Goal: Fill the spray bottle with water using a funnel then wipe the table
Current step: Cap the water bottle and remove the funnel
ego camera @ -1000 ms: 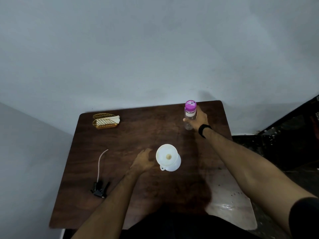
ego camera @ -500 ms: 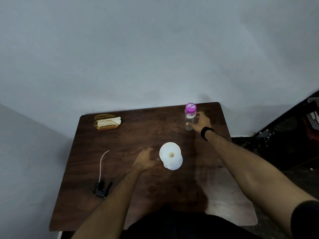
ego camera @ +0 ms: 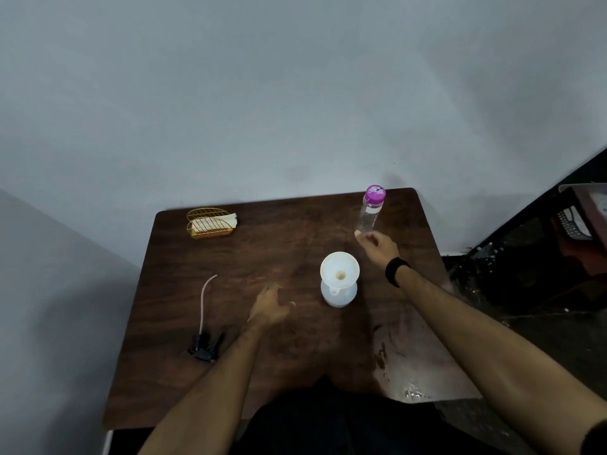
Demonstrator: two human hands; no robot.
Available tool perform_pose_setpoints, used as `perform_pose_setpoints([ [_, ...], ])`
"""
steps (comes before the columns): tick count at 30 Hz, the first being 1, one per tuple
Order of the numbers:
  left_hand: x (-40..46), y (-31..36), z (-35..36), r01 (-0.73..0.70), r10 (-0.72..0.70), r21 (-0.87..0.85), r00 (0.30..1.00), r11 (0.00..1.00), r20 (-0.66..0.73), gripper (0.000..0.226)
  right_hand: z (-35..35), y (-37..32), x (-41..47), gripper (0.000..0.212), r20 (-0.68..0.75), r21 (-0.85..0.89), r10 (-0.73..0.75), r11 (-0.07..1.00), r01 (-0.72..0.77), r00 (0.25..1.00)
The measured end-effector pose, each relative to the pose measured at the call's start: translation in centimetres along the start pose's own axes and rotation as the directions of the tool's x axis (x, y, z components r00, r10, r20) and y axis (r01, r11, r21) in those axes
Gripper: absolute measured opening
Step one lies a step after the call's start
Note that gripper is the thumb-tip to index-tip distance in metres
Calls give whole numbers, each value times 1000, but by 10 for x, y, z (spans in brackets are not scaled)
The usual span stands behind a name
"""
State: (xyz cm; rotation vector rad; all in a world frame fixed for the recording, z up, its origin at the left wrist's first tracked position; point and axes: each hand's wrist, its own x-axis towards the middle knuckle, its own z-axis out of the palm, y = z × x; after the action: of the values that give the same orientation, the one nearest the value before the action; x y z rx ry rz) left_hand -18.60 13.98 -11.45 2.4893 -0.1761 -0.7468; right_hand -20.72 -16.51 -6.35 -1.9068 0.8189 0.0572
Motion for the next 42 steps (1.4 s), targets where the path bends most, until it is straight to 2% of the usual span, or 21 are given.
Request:
perform_pose_setpoints([
  [5, -6, -13, 6, 16, -15, -3, 999, 1000, 45, 64, 7, 3, -29, 56, 148, 111, -121, 988, 105, 982],
  [10, -11, -26, 8, 25, -27, 30, 996, 999, 82, 62, 9, 9, -51, 30, 300, 191, -221, 967, 169, 928],
  [11, -11, -29, 8, 29, -31, 31, 996, 999, 85, 61, 9, 12, -54, 32, 329, 218, -239, 961, 173, 913],
  [13, -12, -32, 5, 30, -33, 39, 995, 999, 94, 60, 8, 19, -60, 52, 384, 233, -254, 957, 173, 888],
  [16, -11, -34, 4, 38, -43, 43, 993, 998, 107, 64, 10, 31, -66, 79, 432, 154, -255, 966, 208, 865],
  [18, -11, -34, 6, 33, -37, 41, 993, 999, 111, 67, 18, 37, -67, 86, 395, 65, -253, 967, 248, 883],
  [22, -12, -26, 7, 1, -5, 35, 992, 999, 126, 67, 37, 40, -65, 65, 125, -51, -275, 958, 283, 953],
  [28, -11, -17, 7, -25, 23, 14, 992, 1000, 126, 61, 35, 26, -59, 48, -6, 115, -204, 972, 204, 979],
  [31, -9, -11, 9, -31, 31, -1, 992, 1000, 124, 59, 20, 22, -52, 24, -87, 230, -162, 957, 178, 983],
  [33, -9, -4, 10, -43, 43, -3, 991, 999, 124, 58, 6, 27, -46, 14, -146, 230, -115, 962, 146, 983],
  [36, -6, 12, 11, -77, 77, -4, 990, 997, 121, 56, -18, 48, -33, 26, -214, 165, 42, 986, -6, 976],
  [38, -6, 20, 9, -107, 108, -9, 989, 994, 102, 53, -26, 63, -29, 38, -208, 69, 142, 989, -130, 968],
  [42, 4, 60, 2, -178, 178, -2, 982, 984, 57, 53, -52, 73, -21, 49, -292, 28, 156, 988, -155, 944],
])
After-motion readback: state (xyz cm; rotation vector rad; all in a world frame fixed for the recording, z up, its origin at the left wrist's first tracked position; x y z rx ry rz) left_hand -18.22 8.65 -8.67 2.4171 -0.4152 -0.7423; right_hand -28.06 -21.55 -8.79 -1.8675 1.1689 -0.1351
